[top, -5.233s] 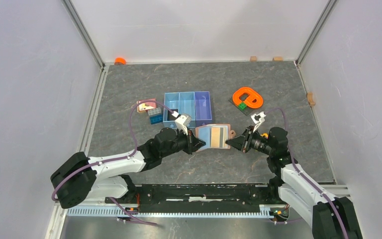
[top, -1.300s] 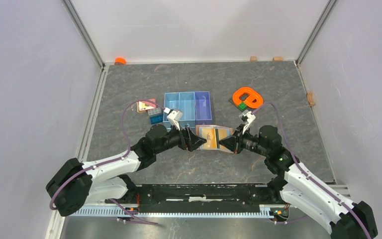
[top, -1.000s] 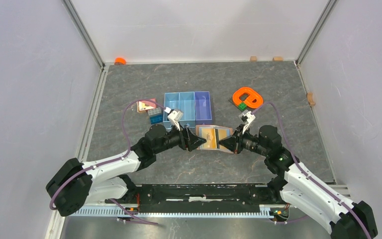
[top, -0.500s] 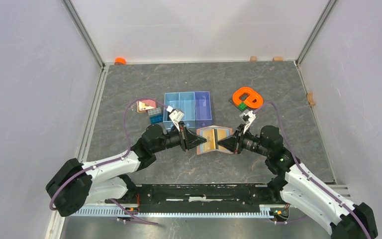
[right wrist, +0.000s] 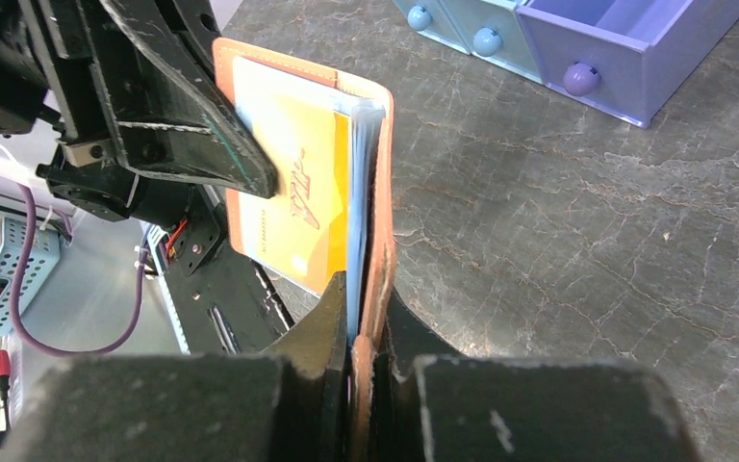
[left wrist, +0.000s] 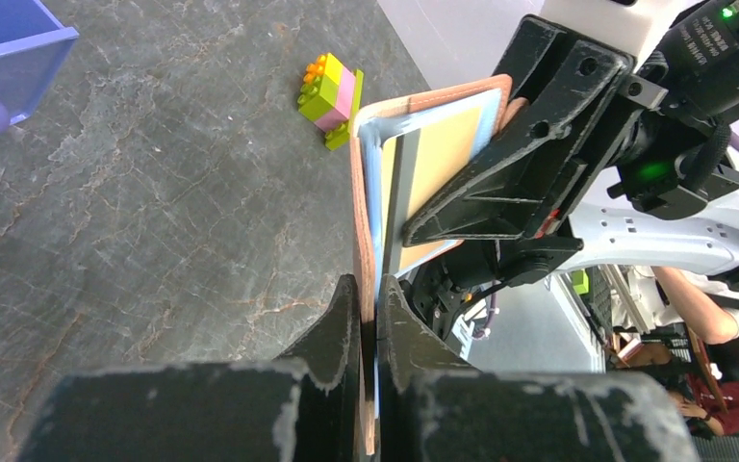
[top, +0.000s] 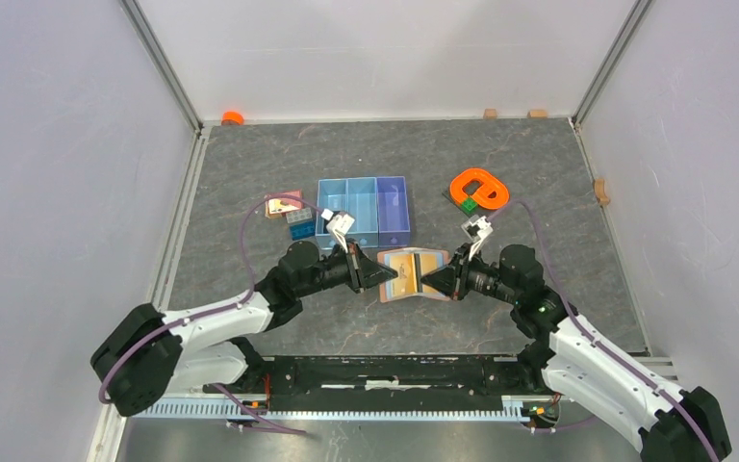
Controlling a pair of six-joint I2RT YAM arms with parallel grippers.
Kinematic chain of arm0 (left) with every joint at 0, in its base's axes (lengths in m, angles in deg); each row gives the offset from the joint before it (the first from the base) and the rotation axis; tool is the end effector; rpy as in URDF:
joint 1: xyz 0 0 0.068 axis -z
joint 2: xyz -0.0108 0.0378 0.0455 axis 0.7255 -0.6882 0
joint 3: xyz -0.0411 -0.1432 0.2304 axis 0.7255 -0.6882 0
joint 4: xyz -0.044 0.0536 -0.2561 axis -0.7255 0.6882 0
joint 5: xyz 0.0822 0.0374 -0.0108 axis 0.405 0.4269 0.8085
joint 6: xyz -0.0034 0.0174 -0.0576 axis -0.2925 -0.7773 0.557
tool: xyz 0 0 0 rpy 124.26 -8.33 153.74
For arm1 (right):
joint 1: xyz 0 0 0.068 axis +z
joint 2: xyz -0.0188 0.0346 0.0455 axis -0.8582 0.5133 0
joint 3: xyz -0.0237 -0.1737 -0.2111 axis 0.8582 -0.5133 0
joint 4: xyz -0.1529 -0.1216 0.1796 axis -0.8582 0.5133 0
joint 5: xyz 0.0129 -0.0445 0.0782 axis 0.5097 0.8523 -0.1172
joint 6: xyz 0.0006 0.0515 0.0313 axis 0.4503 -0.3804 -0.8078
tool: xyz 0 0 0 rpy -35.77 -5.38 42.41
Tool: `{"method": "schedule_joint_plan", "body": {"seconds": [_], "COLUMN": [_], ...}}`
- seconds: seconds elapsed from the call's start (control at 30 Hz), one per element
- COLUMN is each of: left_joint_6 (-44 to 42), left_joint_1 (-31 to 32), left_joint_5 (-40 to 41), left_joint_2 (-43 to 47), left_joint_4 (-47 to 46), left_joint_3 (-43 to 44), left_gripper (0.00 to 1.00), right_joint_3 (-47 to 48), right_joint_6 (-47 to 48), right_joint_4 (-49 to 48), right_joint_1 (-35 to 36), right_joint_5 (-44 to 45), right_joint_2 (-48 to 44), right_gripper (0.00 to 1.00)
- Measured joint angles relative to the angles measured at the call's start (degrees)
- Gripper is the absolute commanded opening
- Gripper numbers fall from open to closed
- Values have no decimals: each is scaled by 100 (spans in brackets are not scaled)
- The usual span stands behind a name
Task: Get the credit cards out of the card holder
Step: Remove the credit card from the card holder.
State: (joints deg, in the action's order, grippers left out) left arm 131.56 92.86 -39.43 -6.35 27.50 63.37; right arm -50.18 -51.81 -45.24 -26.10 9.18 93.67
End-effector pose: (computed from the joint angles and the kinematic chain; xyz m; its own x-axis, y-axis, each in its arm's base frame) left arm 0.1604 -0.1907 0.2118 -0.7022 -0.2183 -0.6777 0.5973 0.3372 -0.7276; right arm 0.1428 0.1164 0.2206 -0.6287 0.1450 -0.7640 -0.6100 0.5174 0.6002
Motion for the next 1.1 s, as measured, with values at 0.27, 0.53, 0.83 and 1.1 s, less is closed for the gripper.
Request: {"method": "schedule_joint_plan", "body": {"seconds": [0.27,0.53,0.83,1.1], "left_joint_6": [-160,-223,-195,-190], "left_joint_1": [7,0,2,2], "left_joint_5": [315,579,610,551], "left_joint_2": [857,1064,986,901], "left_joint_4": [1152,1355,918,745], "left_joint_3": [197,173,-428,-507], "left_gripper": [2,2,2,2], "right_joint_3": [540,798,575,487], "right_joint_6": [256,610,839,861], "right_joint_4": [256,433,538,494], "right_joint_1": [109,122,46,20], "right_joint_5": [105,485,1097,1137], "right_joint_2": [417,772,476,452], "right_gripper": [14,36,39,39]}}
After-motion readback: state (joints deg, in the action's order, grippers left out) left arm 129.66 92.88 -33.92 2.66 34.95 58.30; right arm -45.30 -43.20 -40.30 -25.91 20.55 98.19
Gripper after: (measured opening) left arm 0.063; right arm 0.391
